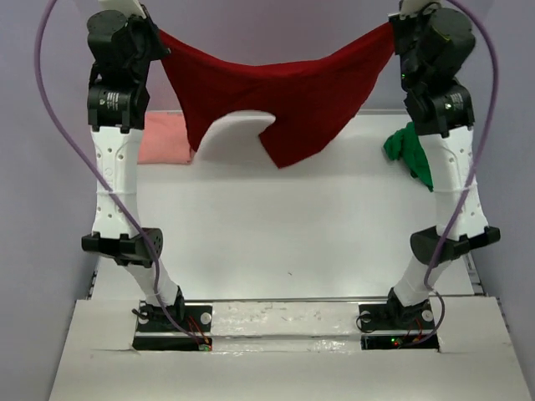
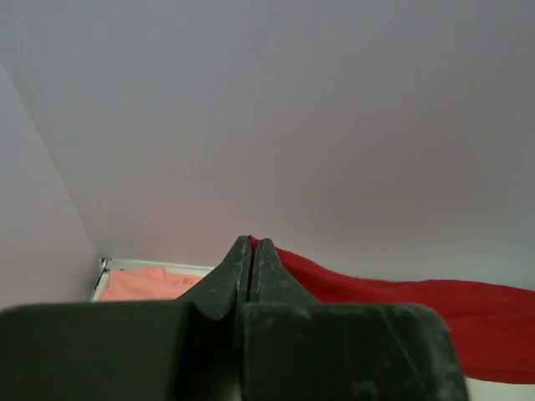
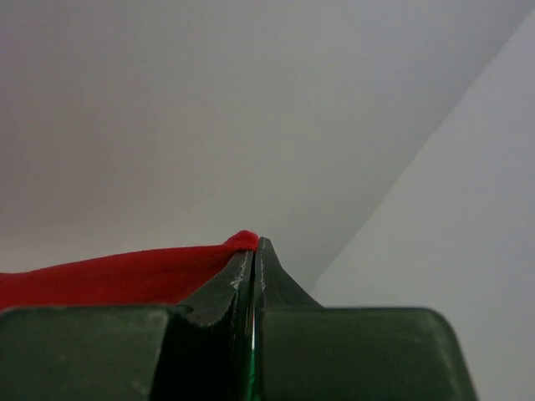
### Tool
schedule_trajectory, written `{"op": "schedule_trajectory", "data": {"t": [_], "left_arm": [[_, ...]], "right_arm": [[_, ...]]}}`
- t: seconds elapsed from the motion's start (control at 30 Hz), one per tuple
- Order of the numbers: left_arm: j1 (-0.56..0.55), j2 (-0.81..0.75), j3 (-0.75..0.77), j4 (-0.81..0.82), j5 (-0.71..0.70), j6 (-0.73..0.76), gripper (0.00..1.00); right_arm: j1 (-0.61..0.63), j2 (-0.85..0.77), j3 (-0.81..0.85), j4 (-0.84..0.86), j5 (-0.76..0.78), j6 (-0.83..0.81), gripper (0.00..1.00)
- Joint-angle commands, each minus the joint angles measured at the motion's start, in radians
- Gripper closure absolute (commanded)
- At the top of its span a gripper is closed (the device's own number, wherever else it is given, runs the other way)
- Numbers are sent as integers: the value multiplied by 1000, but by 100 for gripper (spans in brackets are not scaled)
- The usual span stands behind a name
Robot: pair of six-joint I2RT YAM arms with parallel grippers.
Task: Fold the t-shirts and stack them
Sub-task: Flatten the tshirt out
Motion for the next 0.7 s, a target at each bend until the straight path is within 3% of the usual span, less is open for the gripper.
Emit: {"op": "schedule_trajectory", "data": {"t": [0.0,0.13,0.27,0.37,0.5,0.67], "left_arm": [[5,-214,-75,109,40,-16,100],[5,-307,-159,103,43,-29,100],[0,-418,-401,141,37,-41,100],[-21,-513,-520,160,-2,-26,100],[-72,-591,-497,88,-29,-21,100],[-124,-594,-368,28,-101,4,100]], "right_arm": [[0,-183,-65,125,-17,16,100],[0,-276,-183,96,-11,60,100],[9,-354,-337,61,-20,120,100],[101,-390,-311,50,56,76,100],[311,-416,-257,160,249,-120,100],[420,-416,-248,280,360,-288,100]]}}
